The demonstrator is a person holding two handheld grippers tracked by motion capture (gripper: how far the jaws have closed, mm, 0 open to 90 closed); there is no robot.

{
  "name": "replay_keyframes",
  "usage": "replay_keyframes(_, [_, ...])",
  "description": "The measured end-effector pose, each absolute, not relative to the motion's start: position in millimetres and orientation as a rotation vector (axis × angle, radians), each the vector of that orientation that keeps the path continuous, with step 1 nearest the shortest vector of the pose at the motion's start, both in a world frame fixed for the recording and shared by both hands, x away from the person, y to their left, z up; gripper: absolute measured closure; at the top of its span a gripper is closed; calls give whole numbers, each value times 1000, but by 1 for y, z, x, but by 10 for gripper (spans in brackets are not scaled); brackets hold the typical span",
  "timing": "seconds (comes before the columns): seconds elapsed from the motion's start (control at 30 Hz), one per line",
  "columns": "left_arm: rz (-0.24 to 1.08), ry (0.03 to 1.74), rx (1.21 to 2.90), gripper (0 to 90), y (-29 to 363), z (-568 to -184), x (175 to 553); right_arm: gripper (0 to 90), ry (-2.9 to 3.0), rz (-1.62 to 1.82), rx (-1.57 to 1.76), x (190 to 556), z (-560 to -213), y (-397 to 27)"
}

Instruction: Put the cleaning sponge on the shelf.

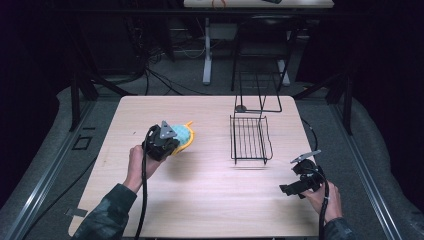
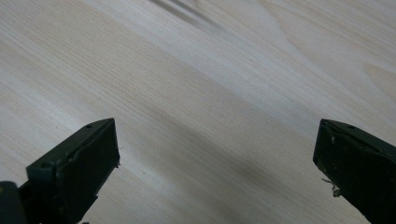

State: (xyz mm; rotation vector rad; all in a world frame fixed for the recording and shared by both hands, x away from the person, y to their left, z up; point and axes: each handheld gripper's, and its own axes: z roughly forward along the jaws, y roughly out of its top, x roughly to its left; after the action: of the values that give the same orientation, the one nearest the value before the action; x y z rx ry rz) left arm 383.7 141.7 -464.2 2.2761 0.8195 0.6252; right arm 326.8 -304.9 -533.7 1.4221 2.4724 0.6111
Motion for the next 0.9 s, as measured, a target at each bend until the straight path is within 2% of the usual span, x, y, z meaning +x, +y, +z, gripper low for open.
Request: replay_keyframes(0.9, [607, 637, 2302, 886, 80, -459, 388, 0, 2481, 622, 1420, 326, -535, -304])
